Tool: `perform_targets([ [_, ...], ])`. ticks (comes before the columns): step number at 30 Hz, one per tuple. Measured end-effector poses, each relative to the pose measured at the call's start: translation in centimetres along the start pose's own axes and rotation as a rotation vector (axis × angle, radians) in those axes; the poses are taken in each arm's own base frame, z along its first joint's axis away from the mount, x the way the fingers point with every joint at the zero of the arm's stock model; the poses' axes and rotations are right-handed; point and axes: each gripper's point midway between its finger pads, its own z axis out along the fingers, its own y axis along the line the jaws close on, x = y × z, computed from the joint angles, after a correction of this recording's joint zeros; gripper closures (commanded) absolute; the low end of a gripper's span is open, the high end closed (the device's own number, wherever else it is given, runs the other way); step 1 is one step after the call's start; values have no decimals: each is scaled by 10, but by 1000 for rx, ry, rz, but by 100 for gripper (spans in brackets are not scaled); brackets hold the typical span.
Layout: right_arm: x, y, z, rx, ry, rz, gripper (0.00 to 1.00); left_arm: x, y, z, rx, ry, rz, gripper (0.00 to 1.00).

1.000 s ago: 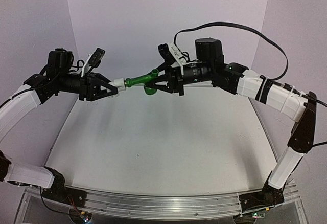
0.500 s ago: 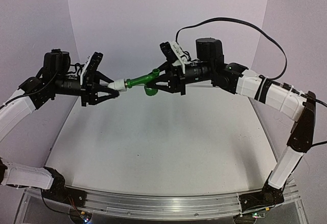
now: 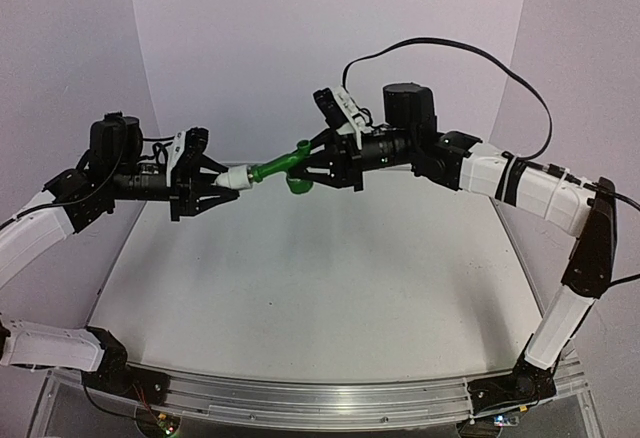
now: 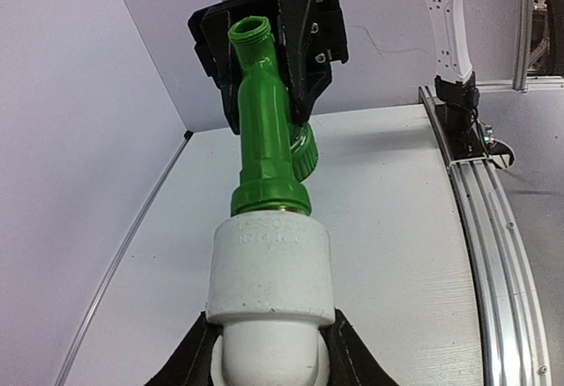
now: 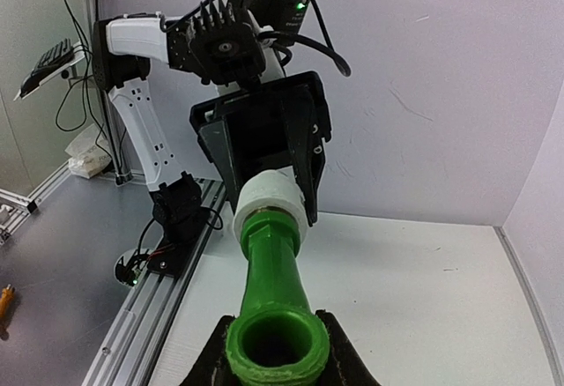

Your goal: Install the water faucets

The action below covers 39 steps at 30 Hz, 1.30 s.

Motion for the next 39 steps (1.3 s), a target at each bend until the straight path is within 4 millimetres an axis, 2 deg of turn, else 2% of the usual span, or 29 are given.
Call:
perform_targets([
  [5,-1,-5,1,19,-34,38,100,0,7,1,-57,-33,37,100],
  [11,-19,-12,0,40,-112,66,100,-17,20,-5,-155,-95,105,100],
  [16,-26,-15,-1,42,-146,76,100,-22,24,-7,-180,-112,122,100],
  [27,-22,-23,2,40,-123,157,100,-14,30,-6,-221,-87,130,100],
  [39,-1,-45,6,49,-105,405,100,11,48,0,-298,17,187,100],
])
